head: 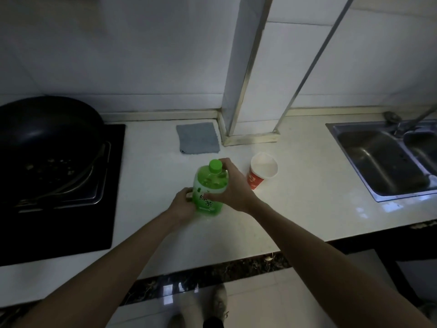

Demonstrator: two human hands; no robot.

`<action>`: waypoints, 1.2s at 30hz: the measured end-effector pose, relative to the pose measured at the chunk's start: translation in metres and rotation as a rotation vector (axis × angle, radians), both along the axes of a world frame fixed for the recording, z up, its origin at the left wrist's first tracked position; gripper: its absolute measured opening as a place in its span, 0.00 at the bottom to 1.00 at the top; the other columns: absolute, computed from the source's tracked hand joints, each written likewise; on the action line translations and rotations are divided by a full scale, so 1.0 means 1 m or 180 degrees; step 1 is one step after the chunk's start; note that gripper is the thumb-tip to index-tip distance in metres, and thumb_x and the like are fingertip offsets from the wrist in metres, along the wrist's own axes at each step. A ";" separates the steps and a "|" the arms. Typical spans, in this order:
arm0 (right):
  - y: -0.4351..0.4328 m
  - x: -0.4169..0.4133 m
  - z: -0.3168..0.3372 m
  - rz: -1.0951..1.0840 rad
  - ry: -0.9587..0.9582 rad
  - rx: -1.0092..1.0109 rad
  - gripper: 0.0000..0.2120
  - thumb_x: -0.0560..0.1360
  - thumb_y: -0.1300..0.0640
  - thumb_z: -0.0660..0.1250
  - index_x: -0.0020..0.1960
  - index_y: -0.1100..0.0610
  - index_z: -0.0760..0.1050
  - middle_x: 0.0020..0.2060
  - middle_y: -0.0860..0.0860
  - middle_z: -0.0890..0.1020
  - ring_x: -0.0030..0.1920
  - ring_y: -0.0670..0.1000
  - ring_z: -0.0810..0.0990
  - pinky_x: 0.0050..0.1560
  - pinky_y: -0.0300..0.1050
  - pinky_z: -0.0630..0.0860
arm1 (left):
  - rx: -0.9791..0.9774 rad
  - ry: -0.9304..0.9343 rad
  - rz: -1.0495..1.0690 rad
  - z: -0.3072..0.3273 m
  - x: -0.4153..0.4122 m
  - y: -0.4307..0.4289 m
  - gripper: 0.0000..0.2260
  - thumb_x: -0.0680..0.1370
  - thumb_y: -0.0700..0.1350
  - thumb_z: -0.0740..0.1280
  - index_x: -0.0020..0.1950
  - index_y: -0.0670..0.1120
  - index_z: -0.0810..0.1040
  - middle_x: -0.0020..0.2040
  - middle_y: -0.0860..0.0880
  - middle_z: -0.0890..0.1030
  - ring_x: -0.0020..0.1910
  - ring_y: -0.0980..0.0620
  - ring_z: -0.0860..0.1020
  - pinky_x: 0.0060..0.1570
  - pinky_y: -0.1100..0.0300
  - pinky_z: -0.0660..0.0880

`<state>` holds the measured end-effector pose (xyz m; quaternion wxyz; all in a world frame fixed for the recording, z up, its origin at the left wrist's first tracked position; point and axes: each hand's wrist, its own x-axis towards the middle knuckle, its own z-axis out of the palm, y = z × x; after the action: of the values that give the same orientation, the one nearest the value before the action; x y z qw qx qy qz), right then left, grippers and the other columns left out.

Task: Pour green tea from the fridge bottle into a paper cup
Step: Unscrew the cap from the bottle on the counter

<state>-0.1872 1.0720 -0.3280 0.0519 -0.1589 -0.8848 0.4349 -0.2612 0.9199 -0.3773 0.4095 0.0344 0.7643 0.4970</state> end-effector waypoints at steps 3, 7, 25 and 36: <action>0.000 0.002 0.000 0.0118 -0.0077 0.0069 0.38 0.60 0.49 0.82 0.63 0.49 0.65 0.58 0.49 0.74 0.58 0.49 0.75 0.56 0.50 0.79 | -0.0021 0.0145 -0.0305 -0.005 0.003 -0.002 0.25 0.70 0.35 0.72 0.65 0.39 0.67 0.62 0.38 0.76 0.59 0.43 0.77 0.57 0.48 0.77; 0.001 0.007 0.000 0.0297 -0.0156 0.0139 0.38 0.61 0.49 0.82 0.63 0.49 0.64 0.58 0.48 0.74 0.58 0.49 0.75 0.56 0.51 0.79 | -0.0283 0.0747 -0.0946 0.001 0.006 -0.004 0.40 0.58 0.54 0.75 0.64 0.43 0.64 0.60 0.44 0.76 0.56 0.45 0.76 0.50 0.55 0.74; -0.008 -0.005 0.069 0.0288 -0.1027 0.2838 0.30 0.78 0.32 0.48 0.35 0.55 0.70 0.30 0.50 0.74 0.28 0.47 0.70 0.32 0.41 0.62 | 0.0465 0.1619 -0.0473 0.013 0.021 0.021 0.36 0.60 0.43 0.83 0.59 0.50 0.65 0.49 0.59 0.76 0.45 0.63 0.78 0.37 0.74 0.75; -0.005 -0.010 0.066 0.0722 -0.0654 0.3216 0.28 0.83 0.42 0.48 0.30 0.55 0.66 0.26 0.49 0.68 0.26 0.47 0.65 0.28 0.41 0.56 | 0.0110 0.1618 -0.0279 0.010 0.031 0.021 0.34 0.60 0.45 0.83 0.57 0.55 0.66 0.47 0.58 0.79 0.44 0.63 0.79 0.41 0.66 0.78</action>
<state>-0.1972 1.0670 -0.2622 -0.0124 -0.0592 -0.9963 -0.0607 -0.2303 0.9406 -0.3671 0.2247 0.1984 0.8318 0.4672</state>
